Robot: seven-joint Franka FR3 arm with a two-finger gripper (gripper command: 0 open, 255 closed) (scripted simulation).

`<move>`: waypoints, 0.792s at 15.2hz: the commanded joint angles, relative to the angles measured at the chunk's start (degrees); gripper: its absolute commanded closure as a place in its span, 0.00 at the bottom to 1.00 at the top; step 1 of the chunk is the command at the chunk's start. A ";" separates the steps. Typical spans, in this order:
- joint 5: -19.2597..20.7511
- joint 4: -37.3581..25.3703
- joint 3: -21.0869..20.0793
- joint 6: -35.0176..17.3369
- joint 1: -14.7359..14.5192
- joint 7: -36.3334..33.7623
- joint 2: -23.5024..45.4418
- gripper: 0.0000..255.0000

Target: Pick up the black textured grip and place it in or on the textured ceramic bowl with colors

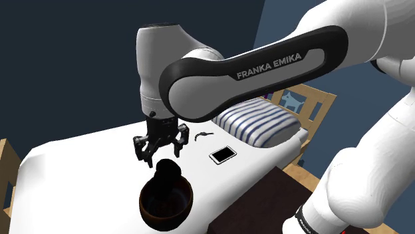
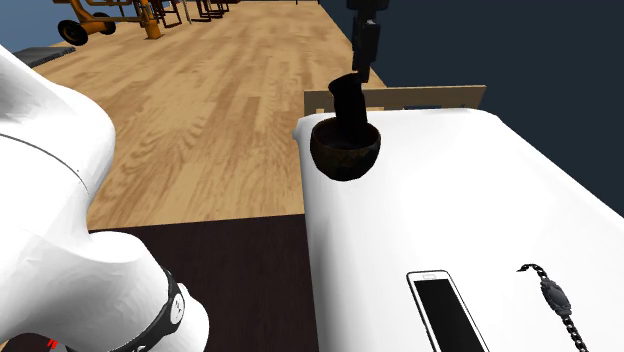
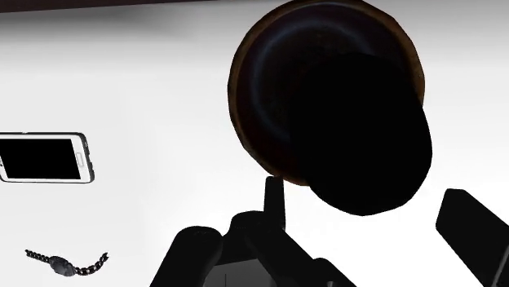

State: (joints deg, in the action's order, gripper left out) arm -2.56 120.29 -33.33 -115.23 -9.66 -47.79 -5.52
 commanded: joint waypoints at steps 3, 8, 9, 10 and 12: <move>0.00 0.00 0.00 -0.01 0.00 0.00 -0.01 0.00; -0.71 -4.48 0.40 5.74 0.09 0.57 -1.49 0.00; -0.81 -5.77 0.49 7.25 0.12 0.66 -1.74 0.00; -0.81 -5.77 0.50 7.25 0.12 0.66 -1.74 0.00; -0.81 -5.77 0.50 7.25 0.12 0.66 -1.75 0.00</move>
State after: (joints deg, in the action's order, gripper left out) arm -3.38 114.73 -32.85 -108.23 -9.55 -47.15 -7.26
